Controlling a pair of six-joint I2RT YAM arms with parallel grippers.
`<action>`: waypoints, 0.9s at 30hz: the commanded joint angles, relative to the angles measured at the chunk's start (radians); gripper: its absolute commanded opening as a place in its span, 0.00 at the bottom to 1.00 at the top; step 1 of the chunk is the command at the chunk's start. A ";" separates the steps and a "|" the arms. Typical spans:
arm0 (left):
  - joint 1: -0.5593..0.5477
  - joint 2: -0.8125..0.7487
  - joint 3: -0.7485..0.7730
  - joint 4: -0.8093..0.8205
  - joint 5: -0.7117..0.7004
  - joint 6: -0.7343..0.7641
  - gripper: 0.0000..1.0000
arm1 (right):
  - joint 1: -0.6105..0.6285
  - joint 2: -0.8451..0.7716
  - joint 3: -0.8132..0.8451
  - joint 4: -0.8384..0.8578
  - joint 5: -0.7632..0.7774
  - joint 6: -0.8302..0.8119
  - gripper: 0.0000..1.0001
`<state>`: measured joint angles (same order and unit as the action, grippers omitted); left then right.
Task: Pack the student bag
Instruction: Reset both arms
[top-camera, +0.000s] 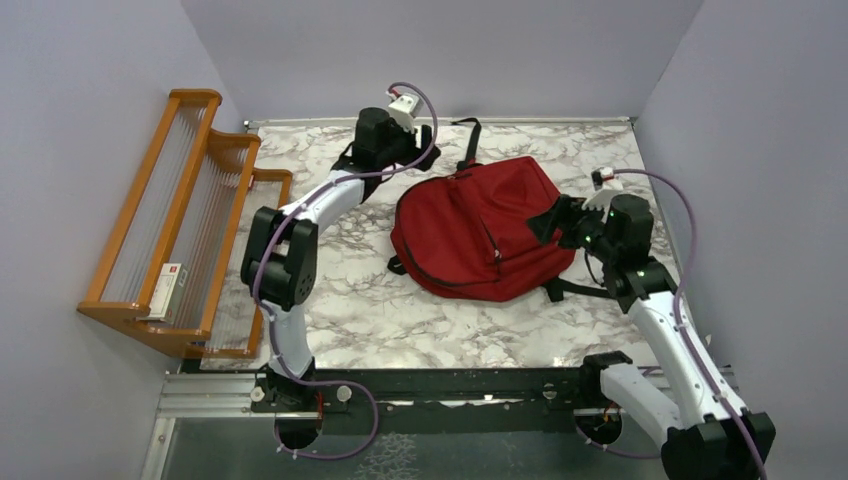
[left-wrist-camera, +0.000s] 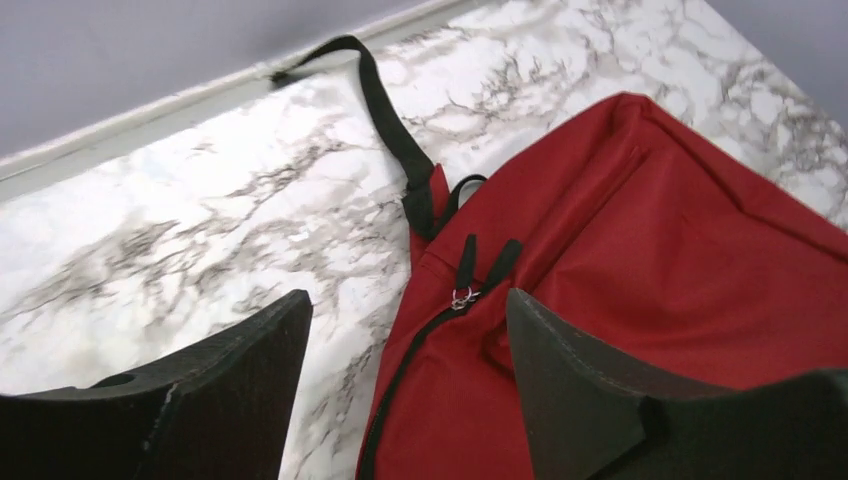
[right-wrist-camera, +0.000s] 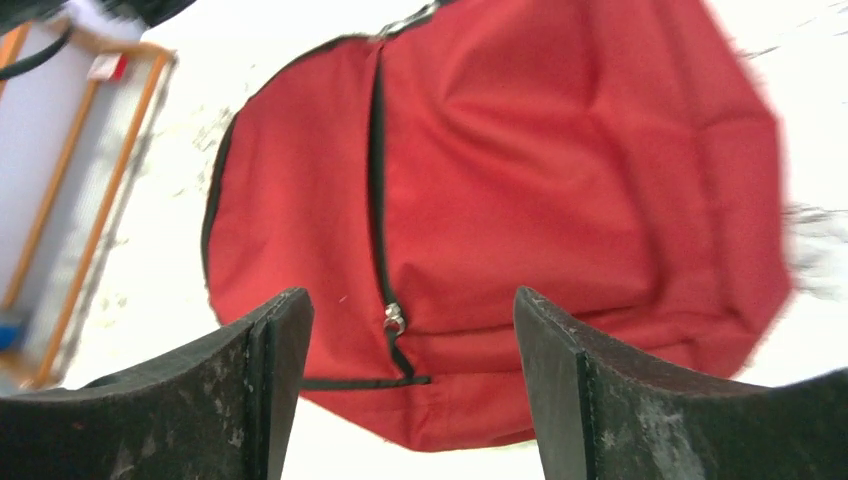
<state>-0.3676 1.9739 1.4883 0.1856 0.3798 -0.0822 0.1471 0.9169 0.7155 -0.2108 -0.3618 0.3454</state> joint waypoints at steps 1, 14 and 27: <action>0.010 -0.204 -0.106 -0.067 -0.227 -0.138 0.74 | 0.002 -0.093 0.055 -0.105 0.282 0.005 0.84; 0.062 -0.746 -0.507 -0.324 -0.632 -0.307 0.99 | 0.002 -0.211 0.087 -0.150 0.402 -0.086 1.00; 0.062 -0.933 -0.675 -0.345 -0.669 -0.289 0.99 | 0.002 -0.252 0.048 -0.147 0.386 -0.095 1.00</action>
<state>-0.3031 1.1034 0.8494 -0.1474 -0.2462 -0.3710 0.1471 0.6899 0.7822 -0.3473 0.0036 0.2611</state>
